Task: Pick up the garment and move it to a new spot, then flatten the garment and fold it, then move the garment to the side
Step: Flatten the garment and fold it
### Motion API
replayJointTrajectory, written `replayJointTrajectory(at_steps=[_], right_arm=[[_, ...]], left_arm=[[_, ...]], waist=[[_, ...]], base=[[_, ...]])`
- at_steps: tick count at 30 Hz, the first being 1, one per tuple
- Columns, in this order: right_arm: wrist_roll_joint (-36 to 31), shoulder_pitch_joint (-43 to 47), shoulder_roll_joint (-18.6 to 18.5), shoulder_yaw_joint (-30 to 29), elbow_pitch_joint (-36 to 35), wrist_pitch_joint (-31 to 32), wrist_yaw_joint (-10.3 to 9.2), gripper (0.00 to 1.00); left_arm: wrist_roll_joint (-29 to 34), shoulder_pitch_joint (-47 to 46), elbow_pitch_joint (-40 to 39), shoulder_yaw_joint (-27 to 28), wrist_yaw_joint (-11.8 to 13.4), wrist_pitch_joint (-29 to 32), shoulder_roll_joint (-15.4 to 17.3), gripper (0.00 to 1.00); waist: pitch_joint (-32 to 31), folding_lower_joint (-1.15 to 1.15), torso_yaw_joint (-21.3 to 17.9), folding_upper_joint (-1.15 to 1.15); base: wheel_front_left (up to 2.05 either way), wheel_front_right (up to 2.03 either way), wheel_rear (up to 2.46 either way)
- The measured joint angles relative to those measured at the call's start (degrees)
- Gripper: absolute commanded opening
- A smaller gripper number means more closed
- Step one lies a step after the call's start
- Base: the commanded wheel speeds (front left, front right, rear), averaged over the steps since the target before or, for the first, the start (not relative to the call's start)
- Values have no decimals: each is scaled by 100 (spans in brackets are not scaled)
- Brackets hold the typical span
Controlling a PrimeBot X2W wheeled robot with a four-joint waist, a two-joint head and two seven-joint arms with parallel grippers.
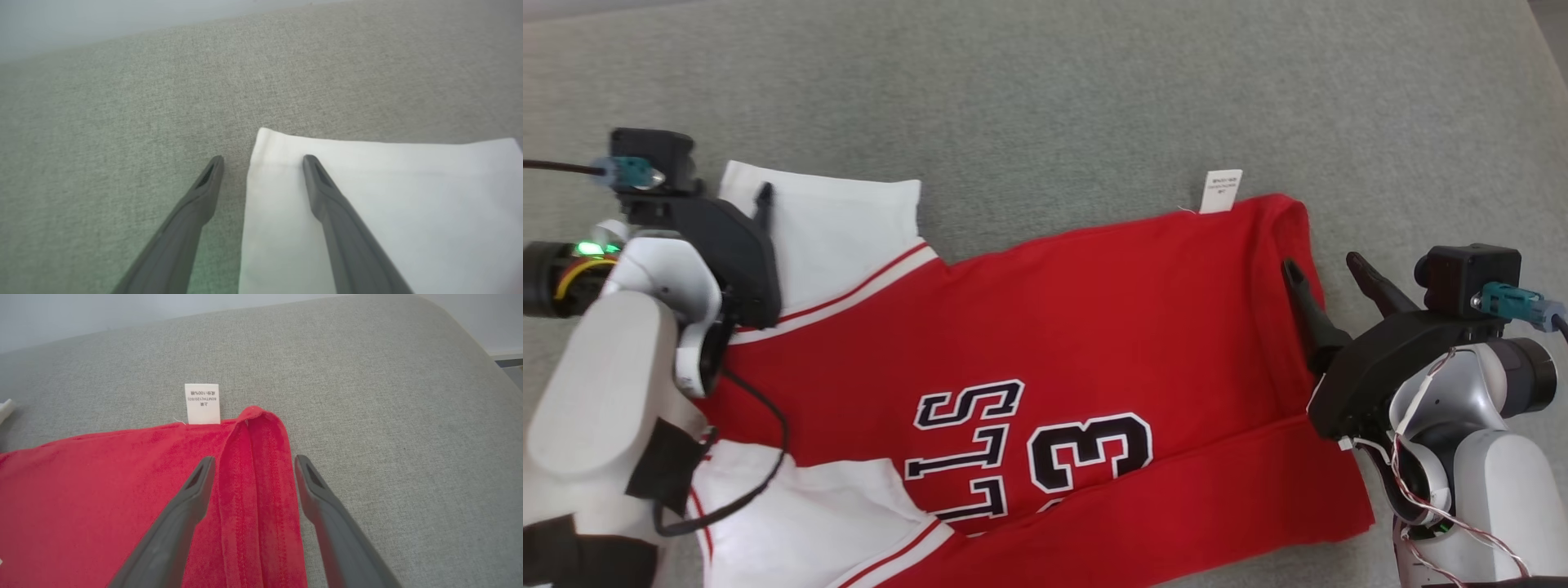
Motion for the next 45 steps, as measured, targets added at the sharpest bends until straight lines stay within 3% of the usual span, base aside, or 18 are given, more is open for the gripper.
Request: replayJointTrajectory(at_steps=[5,12,13,19,22,24,25,26,29,36,39,45], right_arm=[[44,59,1,4,36,-64,0,100],[60,65,1,-16,99,-105,0,100],[60,65,1,-16,99,-105,0,100],[71,51,2,1,71,-100,0,100],[70,51,2,-10,47,-94,0,100],[62,49,2,-1,33,-70,0,100],[13,45,0,31,23,-45,0,100],[-47,42,-1,73,1,-3,0,100],[-220,2,4,178,-131,169,0,100],[-792,-636,-121,159,-492,770,0,100],[-1120,-864,-100,112,-276,1259,0,100],[-1374,-1380,-29,-134,291,1532,0,100]], left_arm=[[188,-169,205,-1,227,-26,190,100],[21,-255,321,5,107,12,180,100],[21,-255,321,5,107,12,180,95],[-54,-254,305,9,74,86,222,91],[-82,-254,282,-2,55,109,240,84],[-80,-255,272,-16,55,127,280,67],[-80,-257,257,-25,36,129,310,42],[-80,-263,224,-56,-34,136,335,0],[-87,-294,113,-154,-199,160,359,0],[-171,-280,-74,-207,-290,212,455,0],[-177,-262,-142,-233,-297,244,469,0],[-183,-251,-226,-322,-279,244,416,0]], waist=[[133,-2,-185,0],[134,-2,-118,0],[134,-2,-118,0],[123,-2,-89,-1],[129,-2,-85,-1],[144,-2,-101,-1],[156,-2,-114,-1],[175,-3,-125,-1],[259,-2,-146,-1],[309,-2,-124,-1],[290,-2,-90,-1],[289,-2,40,-1]], base=[[0,0,0],[0,0,0],[0,0,0],[0,0,0],[0,0,0],[0,0,0],[0,0,0],[0,0,0],[0,0,0],[0,0,0],[0,0,0],[0,0,0]])
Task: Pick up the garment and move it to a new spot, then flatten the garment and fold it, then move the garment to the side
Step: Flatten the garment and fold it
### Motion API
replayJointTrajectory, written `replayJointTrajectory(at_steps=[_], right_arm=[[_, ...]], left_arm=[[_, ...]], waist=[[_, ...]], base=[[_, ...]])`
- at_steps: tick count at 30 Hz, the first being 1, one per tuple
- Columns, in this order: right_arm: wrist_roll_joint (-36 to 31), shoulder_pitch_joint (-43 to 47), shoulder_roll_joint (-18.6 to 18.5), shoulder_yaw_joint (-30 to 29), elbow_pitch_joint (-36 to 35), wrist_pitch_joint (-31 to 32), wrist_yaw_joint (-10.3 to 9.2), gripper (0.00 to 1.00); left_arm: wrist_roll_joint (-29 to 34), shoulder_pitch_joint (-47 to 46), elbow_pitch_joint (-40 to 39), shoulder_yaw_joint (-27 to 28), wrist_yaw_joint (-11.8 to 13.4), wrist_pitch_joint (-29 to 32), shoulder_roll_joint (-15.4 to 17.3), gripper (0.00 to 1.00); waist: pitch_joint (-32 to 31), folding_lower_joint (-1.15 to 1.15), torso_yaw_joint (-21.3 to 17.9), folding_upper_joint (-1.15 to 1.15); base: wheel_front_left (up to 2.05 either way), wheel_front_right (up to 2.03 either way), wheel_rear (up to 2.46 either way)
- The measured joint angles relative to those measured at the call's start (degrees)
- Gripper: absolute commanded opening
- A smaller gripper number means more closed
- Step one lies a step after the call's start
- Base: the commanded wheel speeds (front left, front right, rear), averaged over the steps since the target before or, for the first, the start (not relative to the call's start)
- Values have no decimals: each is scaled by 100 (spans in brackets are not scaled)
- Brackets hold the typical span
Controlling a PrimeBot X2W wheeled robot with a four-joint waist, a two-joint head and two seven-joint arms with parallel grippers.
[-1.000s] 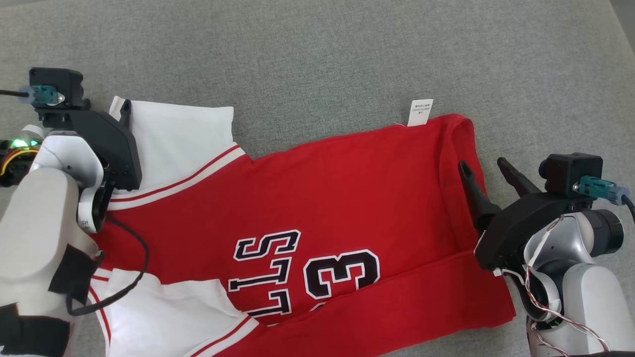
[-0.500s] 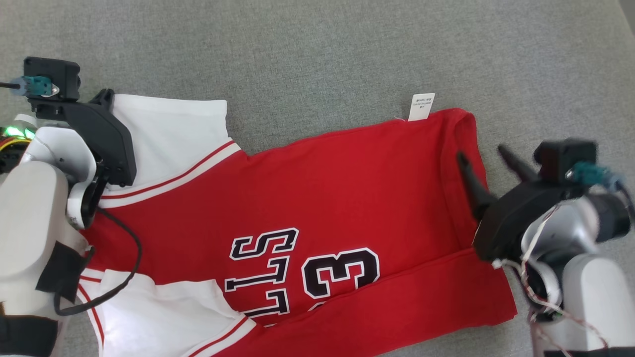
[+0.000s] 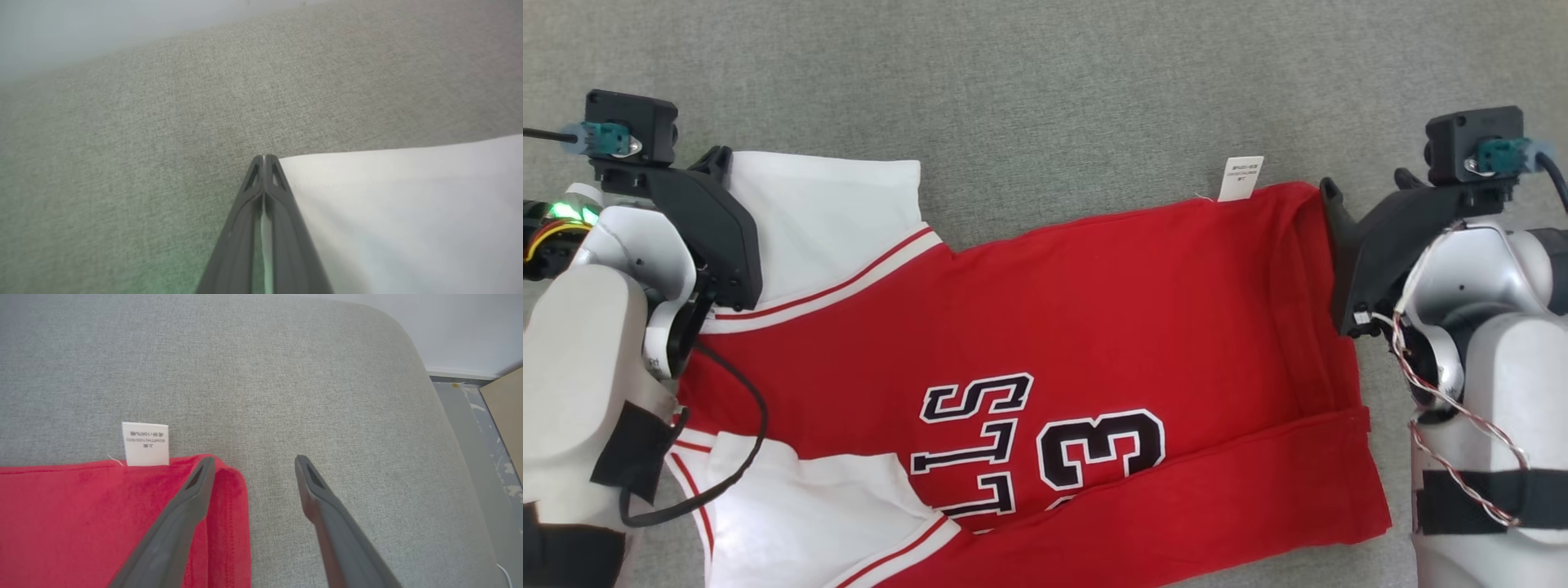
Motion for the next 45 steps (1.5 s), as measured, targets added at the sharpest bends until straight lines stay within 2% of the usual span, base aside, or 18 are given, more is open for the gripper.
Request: replayJointTrajectory(at_steps=[4,6,9,10,13,16,23,26,29,32,34,35,36,37,39,41,42,45], right_arm=[[-29,-135,22,79,331,134,0,100],[-22,-182,26,120,397,137,0,93],[69,-245,23,208,472,141,0,79],[91,-244,25,246,501,167,0,65],[155,-243,26,291,552,190,0,53],[165,-237,25,277,612,211,0,53],[190,-237,24,234,779,234,0,47],[194,-238,25,261,846,212,0,31],[193,-240,25,258,857,124,0,20],[149,-239,27,194,854,67,0,20],[149,-236,26,105,854,30,0,26],[149,-236,24,75,853,27,0,60],[149,-236,24,46,854,24,0,80],[149,-236,25,11,853,21,0,80],[163,-240,25,-47,850,-8,0,96],[182,-242,25,-59,853,-7,0,96],[199,-246,25,-59,858,-5,0,93],[264,-285,25,-65,920,-12,0,54]], left_arm=[[-26,19,-18,-25,1,14,-15,0],[-54,34,-21,-27,8,15,-10,0],[-86,54,-33,-32,24,15,-4,0],[-98,67,-36,-37,27,15,-3,0],[-100,80,-51,-56,53,16,-3,0],[-101,84,-79,-69,70,18,7,0],[-121,82,-157,-99,99,58,34,0],[-142,79,-176,-116,99,57,33,0],[-166,82,-193,-123,90,-53,21,0],[-209,90,-194,-129,73,-144,-7,0],[-234,96,-186,-138,66,-170,-8,0],[-243,98,-181,-141,63,-170,-2,0],[-243,98,-176,-145,49,-172,5,0],[-246,99,-172,-146,49,-172,13,0],[-256,100,-167,-152,48,-172,26,0],[-258,102,-171,-162,48,-172,37,0],[-259,102,-176,-167,48,-171,41,0],[-276,102,-193,-182,49,-168,52,0]], waist=[[5,0,62,0],[2,0,78,0],[-6,0,87,0],[-9,0,87,0],[-12,0,86,0],[-4,0,82,0],[52,0,89,0],[70,0,106,0],[73,0,130,0],[44,0,158,0],[11,0,173,0],[-4,0,179,0],[-17,0,183,0],[-28,0,187,0],[-44,0,192,0],[-53,0,194,0],[-54,0,194,0],[-49,0,192,0]], base=[[0,0,0],[0,0,0],[0,0,0],[0,0,0],[0,0,0],[0,0,0],[0,0,0],[0,0,0],[0,0,0],[0,0,0],[0,0,0],[0,0,0],[0,0,0],[0,0,0],[0,0,0],[0,0,0],[0,0,0],[0,0,0]])
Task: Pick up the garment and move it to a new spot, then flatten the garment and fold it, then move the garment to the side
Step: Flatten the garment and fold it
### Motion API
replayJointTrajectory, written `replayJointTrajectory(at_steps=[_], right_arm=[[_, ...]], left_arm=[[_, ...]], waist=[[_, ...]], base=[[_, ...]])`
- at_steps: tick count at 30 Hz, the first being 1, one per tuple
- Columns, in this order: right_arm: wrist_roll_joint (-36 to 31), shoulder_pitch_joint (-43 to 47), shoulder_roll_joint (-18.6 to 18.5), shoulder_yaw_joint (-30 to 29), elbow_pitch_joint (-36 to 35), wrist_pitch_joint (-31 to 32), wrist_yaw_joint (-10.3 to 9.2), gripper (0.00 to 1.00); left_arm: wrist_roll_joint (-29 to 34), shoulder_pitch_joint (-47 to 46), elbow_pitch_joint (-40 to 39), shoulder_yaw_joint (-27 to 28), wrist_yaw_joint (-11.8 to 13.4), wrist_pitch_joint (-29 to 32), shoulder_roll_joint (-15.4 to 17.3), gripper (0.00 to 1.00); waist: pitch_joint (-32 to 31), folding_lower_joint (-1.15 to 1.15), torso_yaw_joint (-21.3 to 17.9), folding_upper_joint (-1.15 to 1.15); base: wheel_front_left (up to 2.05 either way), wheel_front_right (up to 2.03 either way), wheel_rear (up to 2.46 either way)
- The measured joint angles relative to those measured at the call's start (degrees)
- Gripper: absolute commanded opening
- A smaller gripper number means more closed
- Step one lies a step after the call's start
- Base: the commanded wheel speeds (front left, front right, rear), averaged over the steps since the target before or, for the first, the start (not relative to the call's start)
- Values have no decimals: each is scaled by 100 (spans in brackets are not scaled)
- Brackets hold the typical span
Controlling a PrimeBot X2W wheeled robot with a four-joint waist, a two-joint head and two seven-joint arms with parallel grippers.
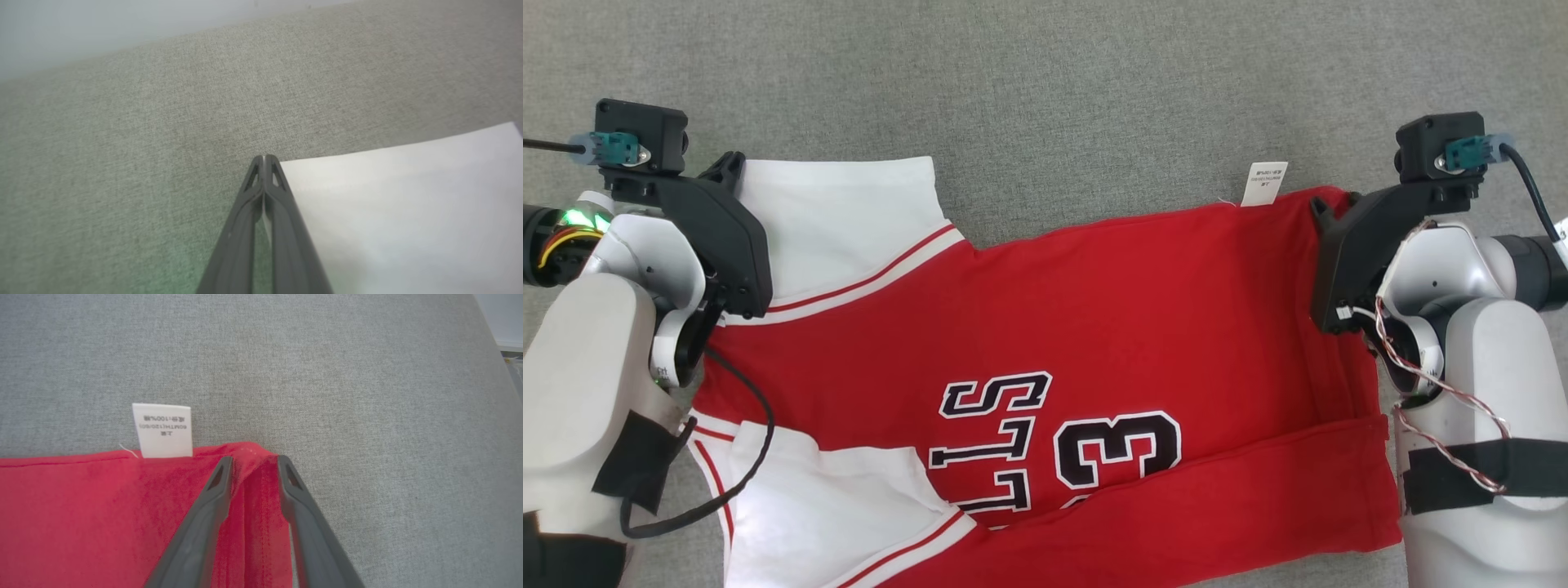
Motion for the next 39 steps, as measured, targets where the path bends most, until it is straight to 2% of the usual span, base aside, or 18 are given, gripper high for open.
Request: replayJointTrajectory(at_steps=[1,4,7,10,11,12,18,23,28,35,39], right_arm=[[51,-32,0,-3,43,-10,0,42],[58,-74,1,-4,112,-33,0,34],[93,-93,0,5,179,-110,0,31],[88,-151,1,55,215,-221,0,13],[79,-151,1,59,216,-248,0,2],[79,-150,1,58,229,-261,0,0],[48,58,0,89,168,-322,0,0],[-59,382,0,162,5,-422,0,0],[-111,730,-63,209,-141,-457,0,0],[41,1255,-359,191,-277,-343,0,0],[100,1549,-571,183,-250,-203,0,0]], left_arm=[[0,1,-5,-8,1,1,1,0],[-1,1,-18,-21,10,8,5,0],[-9,1,-26,-38,20,9,12,0],[-21,4,-22,-51,23,-37,16,0],[-43,13,-25,-40,21,-91,8,0],[-99,23,-33,-14,13,-143,-12,0],[-653,313,-247,209,-164,-536,-116,0],[-1279,840,-753,426,-279,-890,-107,0],[-1696,1523,-1338,525,-285,-1134,35,0],[-2008,2488,-1915,739,-269,-1312,149,0],[-2111,3076,-2189,775,-170,-1332,129,0]], waist=[[6,0,0,0],[18,0,0,0],[30,0,8,0],[15,0,22,0],[2,0,29,0],[-15,0,36,0],[-184,0,94,0],[-394,0,155,0],[-638,0,248,0],[-1061,-1,409,-1],[-1315,-1,503,-2]], base=[[0,0,0],[0,0,0],[0,0,0],[0,0,0],[0,0,0],[0,0,0],[0,0,0],[0,0,0],[0,0,0],[0,0,0],[0,0,0]])
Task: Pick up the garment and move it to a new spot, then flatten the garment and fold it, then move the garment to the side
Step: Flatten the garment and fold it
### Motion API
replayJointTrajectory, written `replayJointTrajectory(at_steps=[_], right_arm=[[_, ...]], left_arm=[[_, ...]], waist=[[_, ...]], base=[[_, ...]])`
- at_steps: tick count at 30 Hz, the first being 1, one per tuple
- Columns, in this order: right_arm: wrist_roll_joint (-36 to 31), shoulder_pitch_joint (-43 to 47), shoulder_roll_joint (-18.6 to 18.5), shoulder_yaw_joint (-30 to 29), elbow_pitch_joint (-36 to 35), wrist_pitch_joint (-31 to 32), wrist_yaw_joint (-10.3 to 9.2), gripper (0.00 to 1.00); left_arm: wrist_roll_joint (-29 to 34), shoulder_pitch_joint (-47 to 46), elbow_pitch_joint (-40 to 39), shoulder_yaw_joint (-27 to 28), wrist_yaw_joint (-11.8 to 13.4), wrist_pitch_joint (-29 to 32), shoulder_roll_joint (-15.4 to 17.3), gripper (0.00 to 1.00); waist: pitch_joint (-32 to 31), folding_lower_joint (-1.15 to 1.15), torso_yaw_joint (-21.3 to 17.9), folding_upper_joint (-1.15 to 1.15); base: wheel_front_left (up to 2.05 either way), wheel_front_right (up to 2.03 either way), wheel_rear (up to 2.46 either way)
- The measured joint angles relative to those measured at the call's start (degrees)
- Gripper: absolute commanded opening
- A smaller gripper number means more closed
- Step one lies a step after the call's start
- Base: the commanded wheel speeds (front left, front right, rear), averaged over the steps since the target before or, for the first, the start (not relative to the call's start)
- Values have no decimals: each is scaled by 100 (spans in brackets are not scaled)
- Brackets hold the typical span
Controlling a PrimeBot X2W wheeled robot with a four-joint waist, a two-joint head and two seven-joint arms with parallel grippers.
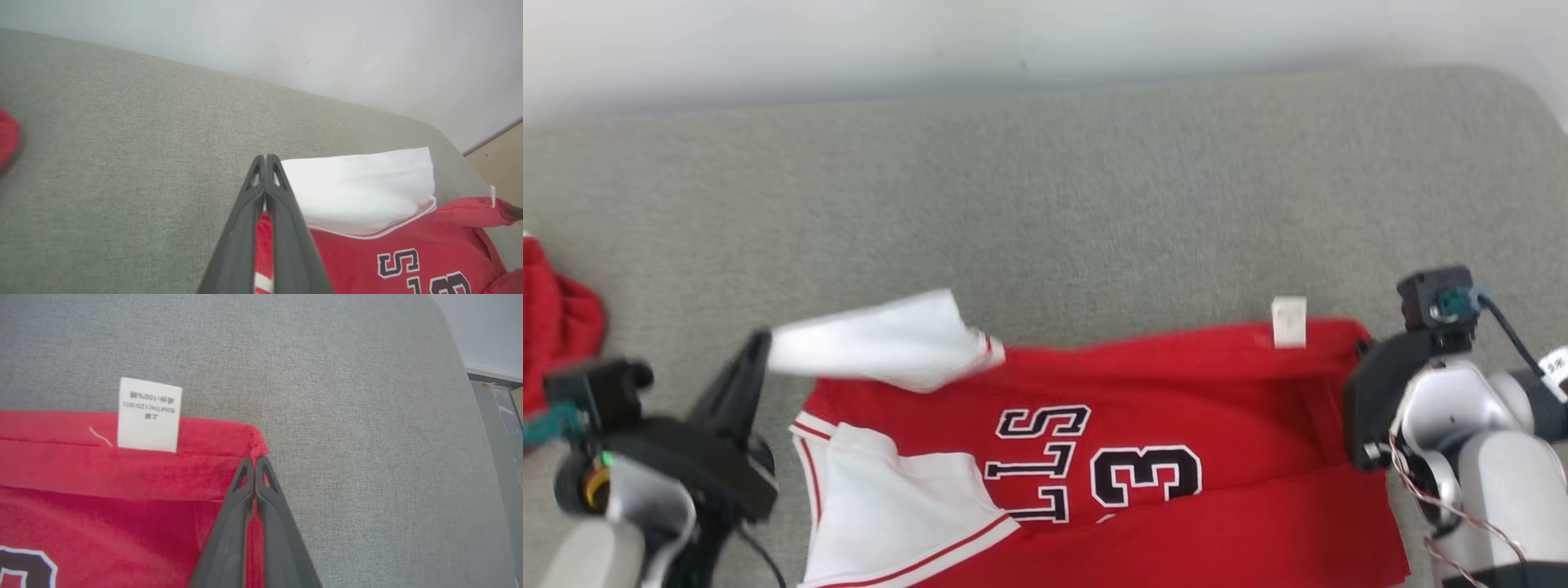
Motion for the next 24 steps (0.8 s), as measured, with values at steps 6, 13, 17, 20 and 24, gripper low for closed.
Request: replayJointTrajectory(at_steps=[6,13,17,20,24], right_arm=[[62,456,-279,82,12,325,0,0],[169,899,-377,79,-233,605,0,0],[225,1187,-382,47,-407,760,0,0],[261,1374,-339,-21,-542,860,0,0],[299,1569,-267,-115,-642,935,0,0]], left_arm=[[-88,728,-141,-44,79,-75,-97,0],[-129,1424,-140,-87,142,-410,-320,0],[-129,1708,-93,-169,153,-579,-478,0],[-125,1761,-15,-215,156,-712,-594,0],[-123,1825,122,-293,189,-792,-732,0]], waist=[[-348,0,154,0],[-688,-1,297,0],[-794,-1,381,0],[-827,0,438,1],[-854,0,469,1]], base=[[0,0,0],[0,0,0],[0,0,0],[0,0,0],[0,0,0]])
